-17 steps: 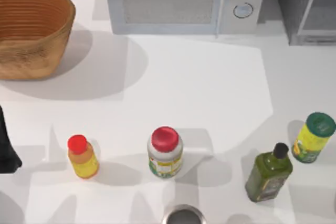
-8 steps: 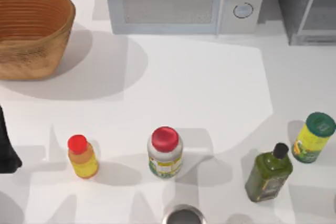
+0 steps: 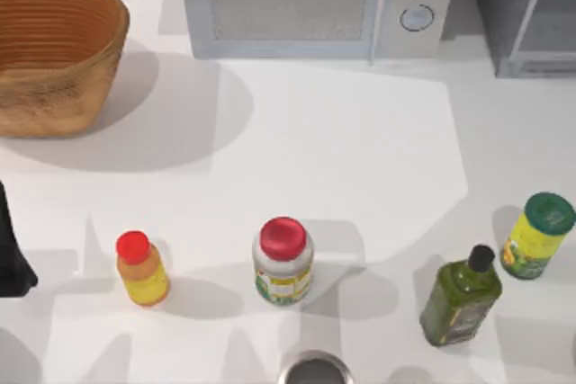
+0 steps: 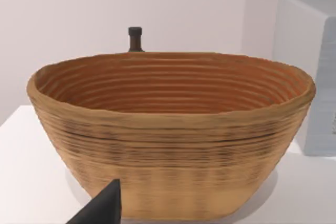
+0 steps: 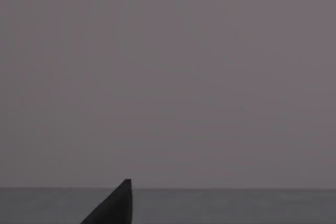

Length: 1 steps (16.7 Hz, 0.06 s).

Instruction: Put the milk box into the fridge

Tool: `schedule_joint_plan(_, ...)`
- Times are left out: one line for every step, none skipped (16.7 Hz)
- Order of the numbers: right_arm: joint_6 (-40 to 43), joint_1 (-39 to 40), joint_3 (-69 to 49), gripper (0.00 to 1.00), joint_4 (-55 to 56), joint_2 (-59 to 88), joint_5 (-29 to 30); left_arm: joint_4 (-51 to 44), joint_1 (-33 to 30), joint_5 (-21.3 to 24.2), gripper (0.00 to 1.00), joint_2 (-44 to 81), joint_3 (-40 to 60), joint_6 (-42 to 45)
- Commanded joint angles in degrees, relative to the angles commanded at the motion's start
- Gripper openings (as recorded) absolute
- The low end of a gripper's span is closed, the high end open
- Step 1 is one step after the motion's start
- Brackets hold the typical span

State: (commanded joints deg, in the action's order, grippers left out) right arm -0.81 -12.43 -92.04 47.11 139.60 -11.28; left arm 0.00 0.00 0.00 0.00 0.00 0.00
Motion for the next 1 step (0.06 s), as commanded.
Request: schedule_joint_plan(0.0,0.0,0.0,1.0,0.0,0.0,0.0,0.0,0.0,0.0,1.0,0.0,0.0,0.0)
